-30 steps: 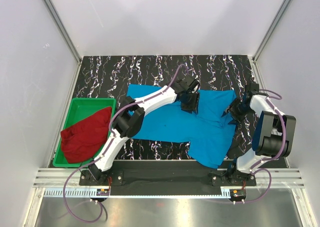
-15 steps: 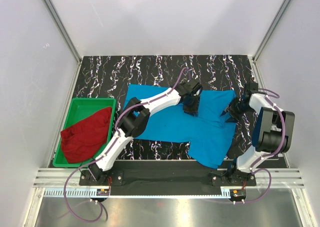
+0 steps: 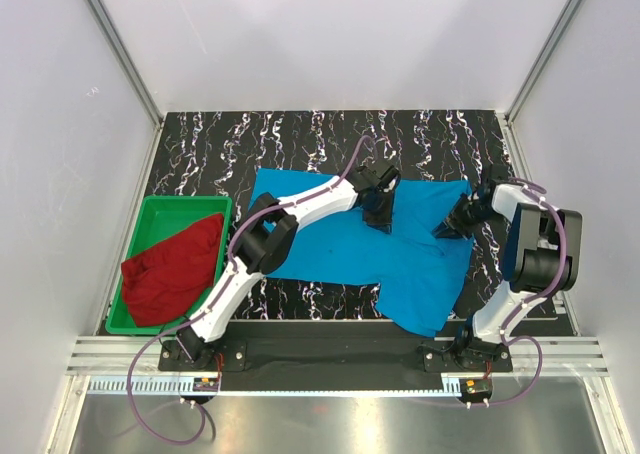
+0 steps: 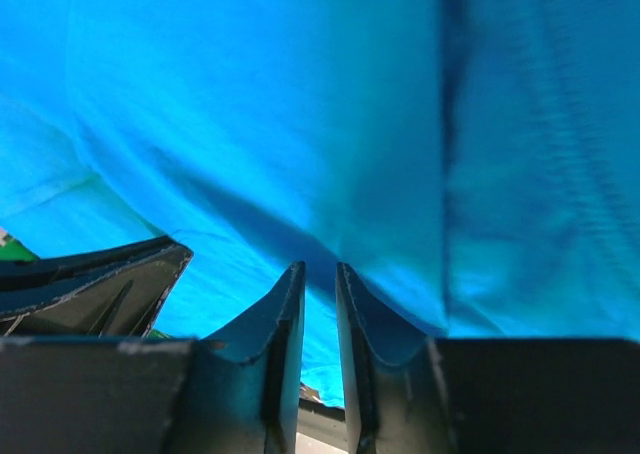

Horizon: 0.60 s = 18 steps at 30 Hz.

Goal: Fold and stack the t-shirts
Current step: Fold the tshirt

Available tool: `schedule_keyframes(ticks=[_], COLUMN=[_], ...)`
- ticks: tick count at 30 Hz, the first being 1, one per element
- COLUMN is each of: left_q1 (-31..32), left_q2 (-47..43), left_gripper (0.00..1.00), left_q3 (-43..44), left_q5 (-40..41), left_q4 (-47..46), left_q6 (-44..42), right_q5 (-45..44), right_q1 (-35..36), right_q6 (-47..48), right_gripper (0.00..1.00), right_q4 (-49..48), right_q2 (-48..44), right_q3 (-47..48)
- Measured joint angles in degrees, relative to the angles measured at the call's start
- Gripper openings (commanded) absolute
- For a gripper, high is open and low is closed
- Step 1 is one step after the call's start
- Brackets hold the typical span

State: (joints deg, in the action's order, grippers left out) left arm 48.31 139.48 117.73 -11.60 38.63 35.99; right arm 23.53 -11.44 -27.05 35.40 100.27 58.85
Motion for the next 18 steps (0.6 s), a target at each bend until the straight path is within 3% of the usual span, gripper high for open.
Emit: schedule_keyframes(ticks=[6,10,18], left_q1=[-0.79,-1.77,-3.32], left_q2=[-1.42,-2.97,-5.53], left_gripper=[0.26,0.43,0.52], left_q3=[-2.43,-4.07,-4.87], left_q5=[-1.62,-3.19,-10.84], left_q4=[-1.05,-0.70,-3.82], left_q6=[-0.35,-1.60,-2.91], right_q5=[1.46,1.57,1.97], right_q1=[0.81,0.81,0.81], right_q6=[-0.04,0.07,0.33], right_gripper=[0.22,0.22,0.26], right_q4=[-1.55,-1.55,-1.33], right_q2=[-0.02,0.52,0.57], right_q3=[-1.70,-3.82,-3.82])
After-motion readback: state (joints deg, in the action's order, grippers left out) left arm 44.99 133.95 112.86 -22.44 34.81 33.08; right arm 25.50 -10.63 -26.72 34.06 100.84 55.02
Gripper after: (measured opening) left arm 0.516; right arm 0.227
